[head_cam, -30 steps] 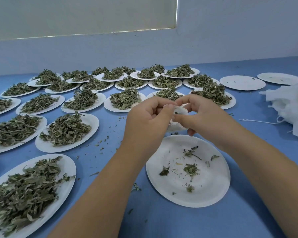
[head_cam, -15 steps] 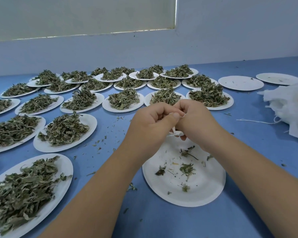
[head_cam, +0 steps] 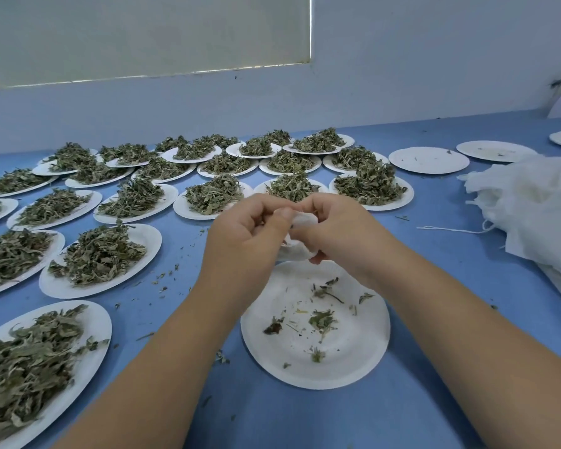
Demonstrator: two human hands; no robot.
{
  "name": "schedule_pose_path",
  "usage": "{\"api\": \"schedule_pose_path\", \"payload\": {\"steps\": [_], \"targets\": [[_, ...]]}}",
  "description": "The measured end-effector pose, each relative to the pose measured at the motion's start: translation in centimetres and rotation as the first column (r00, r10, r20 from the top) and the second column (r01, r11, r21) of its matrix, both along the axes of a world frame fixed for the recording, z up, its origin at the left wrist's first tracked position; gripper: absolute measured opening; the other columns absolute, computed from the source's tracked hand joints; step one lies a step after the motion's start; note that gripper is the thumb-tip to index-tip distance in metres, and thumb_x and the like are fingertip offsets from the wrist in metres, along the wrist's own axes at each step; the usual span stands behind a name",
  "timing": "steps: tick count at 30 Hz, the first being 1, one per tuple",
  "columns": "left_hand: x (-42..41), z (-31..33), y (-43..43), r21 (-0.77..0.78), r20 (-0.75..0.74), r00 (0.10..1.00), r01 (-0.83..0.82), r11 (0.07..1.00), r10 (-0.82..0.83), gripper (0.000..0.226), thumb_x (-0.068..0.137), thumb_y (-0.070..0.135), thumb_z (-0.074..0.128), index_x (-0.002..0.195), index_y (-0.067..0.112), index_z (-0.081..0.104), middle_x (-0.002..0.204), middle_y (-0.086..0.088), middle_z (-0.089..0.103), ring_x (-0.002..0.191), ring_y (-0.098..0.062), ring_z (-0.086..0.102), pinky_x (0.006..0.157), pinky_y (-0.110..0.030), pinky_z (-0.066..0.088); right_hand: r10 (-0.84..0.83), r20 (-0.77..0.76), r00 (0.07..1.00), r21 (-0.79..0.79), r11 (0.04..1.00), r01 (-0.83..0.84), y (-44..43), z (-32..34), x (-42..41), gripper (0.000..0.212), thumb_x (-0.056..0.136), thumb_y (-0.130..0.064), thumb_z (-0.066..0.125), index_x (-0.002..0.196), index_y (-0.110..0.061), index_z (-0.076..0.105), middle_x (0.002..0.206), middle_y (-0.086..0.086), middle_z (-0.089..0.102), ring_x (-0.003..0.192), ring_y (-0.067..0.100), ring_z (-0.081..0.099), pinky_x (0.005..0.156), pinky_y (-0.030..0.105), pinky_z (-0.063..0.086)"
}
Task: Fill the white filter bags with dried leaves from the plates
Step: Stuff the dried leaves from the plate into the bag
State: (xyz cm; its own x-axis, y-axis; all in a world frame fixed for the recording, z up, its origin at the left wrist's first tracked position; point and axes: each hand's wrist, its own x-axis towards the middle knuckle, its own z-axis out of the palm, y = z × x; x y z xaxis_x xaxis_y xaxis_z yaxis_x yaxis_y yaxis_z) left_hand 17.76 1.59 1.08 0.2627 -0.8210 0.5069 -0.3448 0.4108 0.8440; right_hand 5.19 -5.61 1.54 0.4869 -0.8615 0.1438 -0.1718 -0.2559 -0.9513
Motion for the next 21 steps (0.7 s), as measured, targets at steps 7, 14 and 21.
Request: {"api": "schedule_pose_path", "payload": {"steps": [7,14,21], "targets": [[-0.2,-0.2,-0.1,-0.006,0.055,0.997,-0.063,0.998,0.063,0.026,0.093,0.013,0.059,0.081,0.033,0.071,0.061,0.015,0.057,0.052,-0.002,0.046,0.047,-0.013,0.038,-0.024,-0.026,0.999,-0.043,0.999,0.023,-0.4,-0.3,0.0,0.021,0.073,-0.031,0.073,0.077,-0.018,0.057,0.049,-0.007,0.056,0.043,0.008,0.046,0.044,0.026,0.04],[0.9,0.1,-0.8,-0.089,-0.053,0.976,-0.217,0.972,0.213,0.023,0.096,0.019,0.057,0.082,0.034,0.067,0.065,0.008,0.058,0.056,-0.005,0.047,0.05,-0.016,0.041,0.168,-0.151,0.974,-0.014,0.985,-0.172,-2.3,1.9,-3.1,0.029,0.082,-0.043,0.07,0.088,-0.014,0.069,0.064,-0.006,0.061,0.057,0.012,0.053,0.053,0.023,0.045],[1.0,-0.1,-0.7,-0.131,0.027,0.973,-0.223,0.966,0.229,0.023,0.097,0.019,0.055,0.086,0.037,0.065,0.068,0.005,0.057,0.055,-0.009,0.045,0.049,-0.018,0.042,0.237,-0.613,0.754,-0.053,0.939,-0.339,-3.2,1.9,-6.9,0.008,0.078,-0.023,0.076,0.079,-0.03,0.073,0.061,-0.016,0.056,0.054,0.002,0.047,0.054,0.018,0.039]]}}
